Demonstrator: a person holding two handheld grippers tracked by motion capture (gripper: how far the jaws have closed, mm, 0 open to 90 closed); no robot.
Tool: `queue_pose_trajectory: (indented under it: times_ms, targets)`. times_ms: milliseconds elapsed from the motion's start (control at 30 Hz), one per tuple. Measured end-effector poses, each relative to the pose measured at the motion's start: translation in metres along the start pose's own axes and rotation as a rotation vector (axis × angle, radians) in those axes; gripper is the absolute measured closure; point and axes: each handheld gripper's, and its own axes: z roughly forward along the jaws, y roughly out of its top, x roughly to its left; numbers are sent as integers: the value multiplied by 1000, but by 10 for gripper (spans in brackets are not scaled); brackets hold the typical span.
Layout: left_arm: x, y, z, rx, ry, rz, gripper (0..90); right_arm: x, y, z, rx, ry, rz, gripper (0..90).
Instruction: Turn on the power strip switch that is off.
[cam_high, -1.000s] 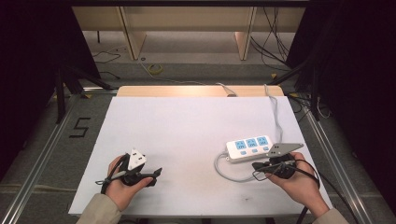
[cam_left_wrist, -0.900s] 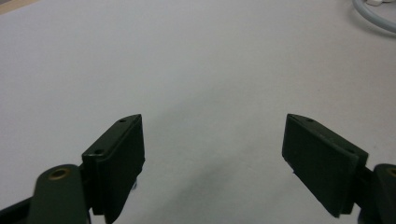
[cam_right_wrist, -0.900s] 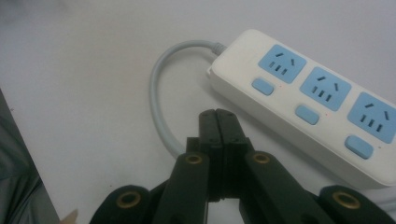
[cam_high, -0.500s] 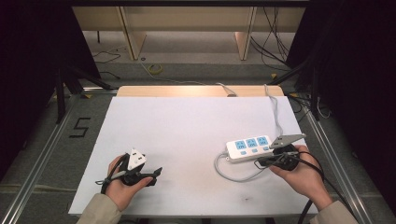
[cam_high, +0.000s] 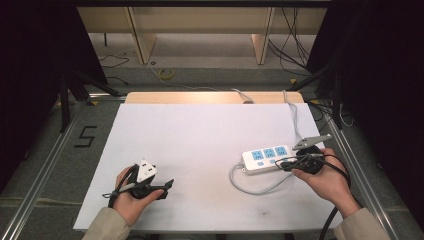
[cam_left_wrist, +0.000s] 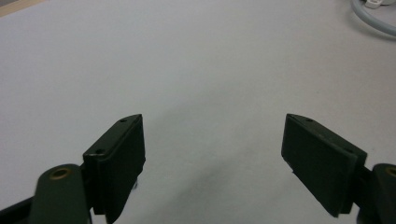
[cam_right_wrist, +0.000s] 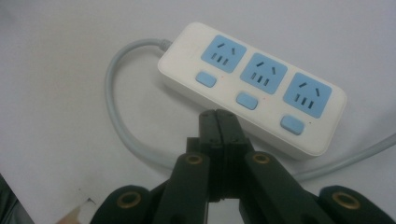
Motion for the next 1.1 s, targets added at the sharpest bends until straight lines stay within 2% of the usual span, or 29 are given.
queue_pose_trajectory:
  times_ms: [467,1100]
  targets:
    - [0,0,0,-1,-1,-1,216,-11,8,-1,39,-10,17,900]
    - [-1,0,0,-5,1,-1,217,-28,18,6,96,-44,77,900]
